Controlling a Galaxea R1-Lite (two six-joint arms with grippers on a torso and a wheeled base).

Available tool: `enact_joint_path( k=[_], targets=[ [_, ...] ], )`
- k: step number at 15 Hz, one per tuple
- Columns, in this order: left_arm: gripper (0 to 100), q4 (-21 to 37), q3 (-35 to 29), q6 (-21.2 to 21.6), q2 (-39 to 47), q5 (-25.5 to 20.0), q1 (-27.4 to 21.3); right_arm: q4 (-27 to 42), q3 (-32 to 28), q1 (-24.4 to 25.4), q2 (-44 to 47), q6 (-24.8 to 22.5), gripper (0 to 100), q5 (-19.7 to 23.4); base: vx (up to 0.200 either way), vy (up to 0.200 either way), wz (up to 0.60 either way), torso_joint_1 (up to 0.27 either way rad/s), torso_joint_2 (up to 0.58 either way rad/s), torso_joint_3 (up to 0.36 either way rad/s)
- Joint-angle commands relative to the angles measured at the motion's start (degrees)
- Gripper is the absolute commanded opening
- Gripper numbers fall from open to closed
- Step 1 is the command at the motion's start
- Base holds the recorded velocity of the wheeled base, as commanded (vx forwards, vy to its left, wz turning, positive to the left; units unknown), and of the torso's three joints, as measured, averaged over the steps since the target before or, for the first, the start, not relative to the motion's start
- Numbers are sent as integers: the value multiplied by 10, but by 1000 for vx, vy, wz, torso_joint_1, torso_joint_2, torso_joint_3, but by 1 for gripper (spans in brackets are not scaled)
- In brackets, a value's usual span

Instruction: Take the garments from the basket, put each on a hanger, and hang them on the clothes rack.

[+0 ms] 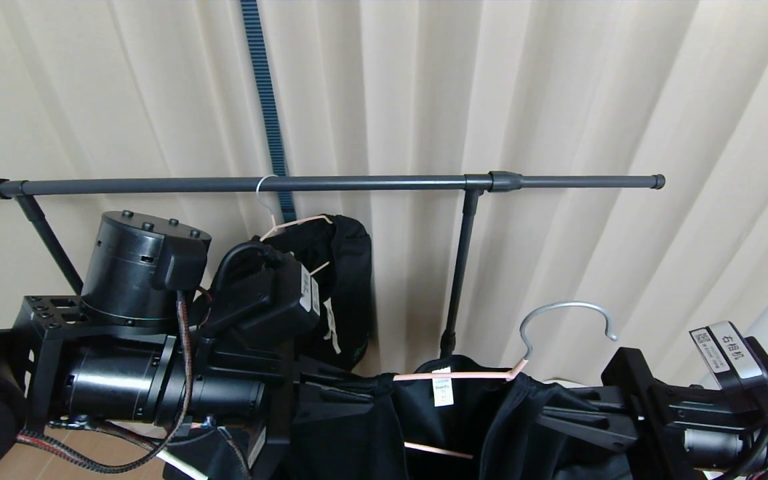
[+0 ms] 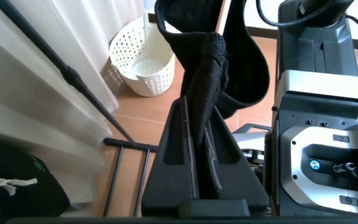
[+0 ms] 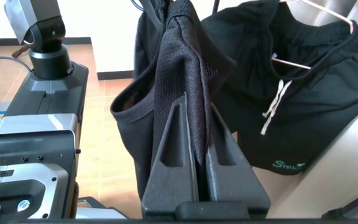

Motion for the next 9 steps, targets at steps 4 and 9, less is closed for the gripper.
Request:
enact_joint_path(
  k=[4,9],
  targets=[
    [0,-2,6,-1,-10,5,3,0,-1,0,-3,0,0,0,0,0,0,0,0,0],
    [0,-2,15,-4,-21,10,4,1,-4,0,-8,1,0,-8,0,0,0,0,0,0]
  ],
)
